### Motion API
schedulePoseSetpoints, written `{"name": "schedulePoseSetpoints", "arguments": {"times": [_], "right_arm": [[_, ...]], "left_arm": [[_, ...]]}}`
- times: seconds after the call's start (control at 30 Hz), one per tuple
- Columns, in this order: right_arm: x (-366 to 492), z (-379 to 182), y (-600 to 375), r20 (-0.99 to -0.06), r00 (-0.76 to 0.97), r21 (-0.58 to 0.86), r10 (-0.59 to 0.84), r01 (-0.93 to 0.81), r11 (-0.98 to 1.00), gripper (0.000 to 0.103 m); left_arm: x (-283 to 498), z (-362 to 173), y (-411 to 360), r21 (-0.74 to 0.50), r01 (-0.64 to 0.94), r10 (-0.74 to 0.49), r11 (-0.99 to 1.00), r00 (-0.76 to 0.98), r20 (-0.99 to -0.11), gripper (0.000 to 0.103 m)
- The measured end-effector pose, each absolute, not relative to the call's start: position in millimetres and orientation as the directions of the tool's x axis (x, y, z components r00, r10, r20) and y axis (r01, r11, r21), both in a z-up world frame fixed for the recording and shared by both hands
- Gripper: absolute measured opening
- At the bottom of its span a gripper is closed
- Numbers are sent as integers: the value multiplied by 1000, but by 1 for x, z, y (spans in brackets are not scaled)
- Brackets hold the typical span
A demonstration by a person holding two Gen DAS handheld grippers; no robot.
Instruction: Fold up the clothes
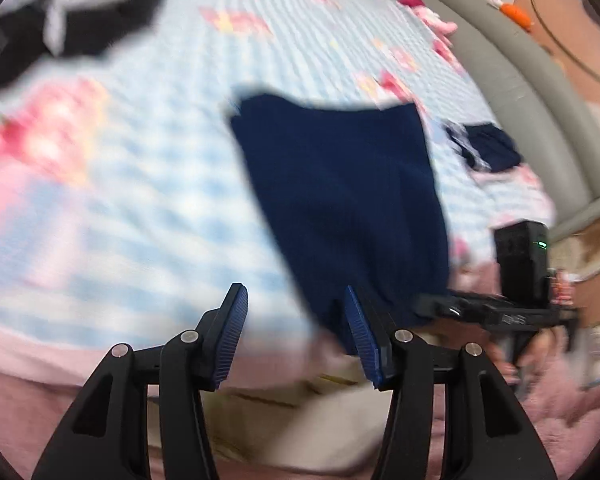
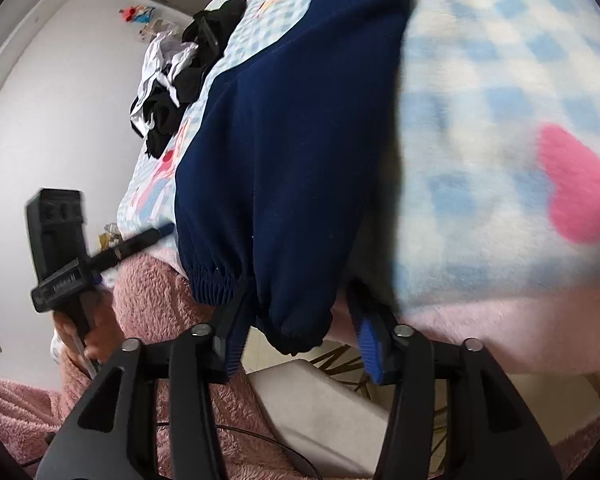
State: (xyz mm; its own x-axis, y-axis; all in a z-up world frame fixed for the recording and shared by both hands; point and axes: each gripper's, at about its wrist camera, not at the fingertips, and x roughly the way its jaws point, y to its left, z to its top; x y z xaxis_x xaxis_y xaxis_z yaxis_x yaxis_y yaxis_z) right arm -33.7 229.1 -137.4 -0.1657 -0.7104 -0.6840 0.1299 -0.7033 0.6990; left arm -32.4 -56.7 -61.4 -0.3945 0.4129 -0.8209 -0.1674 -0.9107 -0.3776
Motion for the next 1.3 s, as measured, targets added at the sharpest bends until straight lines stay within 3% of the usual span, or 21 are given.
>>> {"name": "schedulePoseSetpoints", "arguments": {"times": [0.07, 0.1, 0.2, 0.43, 0.57, 0.67, 0.73, 0.83, 0.93, 1.13, 1.3], "right_arm": [[-36, -139, 221, -680, -135, 703, -721, 158, -693, 63], [-36, -139, 220, -684, -123, 700, -719, 168, -694, 63], [-37, -139, 211, -692, -113, 686, -712, 204, -699, 63], [-37, -127, 192, -636, -113, 708, -763, 309, -636, 62], [-38, -117, 184, -587, -113, 726, -802, 365, -583, 61], [-48, -106, 173, -528, -98, 758, -844, 394, -520, 61], [-57, -97, 168, -473, -95, 787, -876, 401, -469, 61], [-74, -87, 161, -376, -92, 842, -922, 382, -381, 62], [-88, -93, 145, -392, -83, 847, -916, 357, -394, 62], [-100, -93, 144, -329, -113, 887, -938, 303, -348, 62], [-99, -88, 158, -309, -171, 902, -935, 259, -346, 62]], "left_arm": [[-33, -45, -63, -405, -227, 464, -885, -462, -756, 50], [-35, -38, -63, -434, -267, 510, -860, -476, -717, 44], [-51, -37, -36, -510, -413, 654, -755, -413, -634, 42], [-87, -115, 1, -558, -367, 648, -744, -190, -738, 35], [-84, -121, -20, -629, -301, 690, -717, -184, -700, 35], [-81, -116, -44, -683, -261, 731, -682, -212, -648, 40], [-80, -118, -57, -730, -230, 765, -644, -213, -608, 54], [-84, -129, -70, -801, -172, 817, -573, -201, -541, 60], [-95, -145, -72, -859, -116, 864, -498, -149, -481, 66], [-82, -116, -88, -854, -121, 843, -507, -278, -461, 67], [-39, -104, -107, -767, -74, 734, -637, -361, -575, 65]]}}
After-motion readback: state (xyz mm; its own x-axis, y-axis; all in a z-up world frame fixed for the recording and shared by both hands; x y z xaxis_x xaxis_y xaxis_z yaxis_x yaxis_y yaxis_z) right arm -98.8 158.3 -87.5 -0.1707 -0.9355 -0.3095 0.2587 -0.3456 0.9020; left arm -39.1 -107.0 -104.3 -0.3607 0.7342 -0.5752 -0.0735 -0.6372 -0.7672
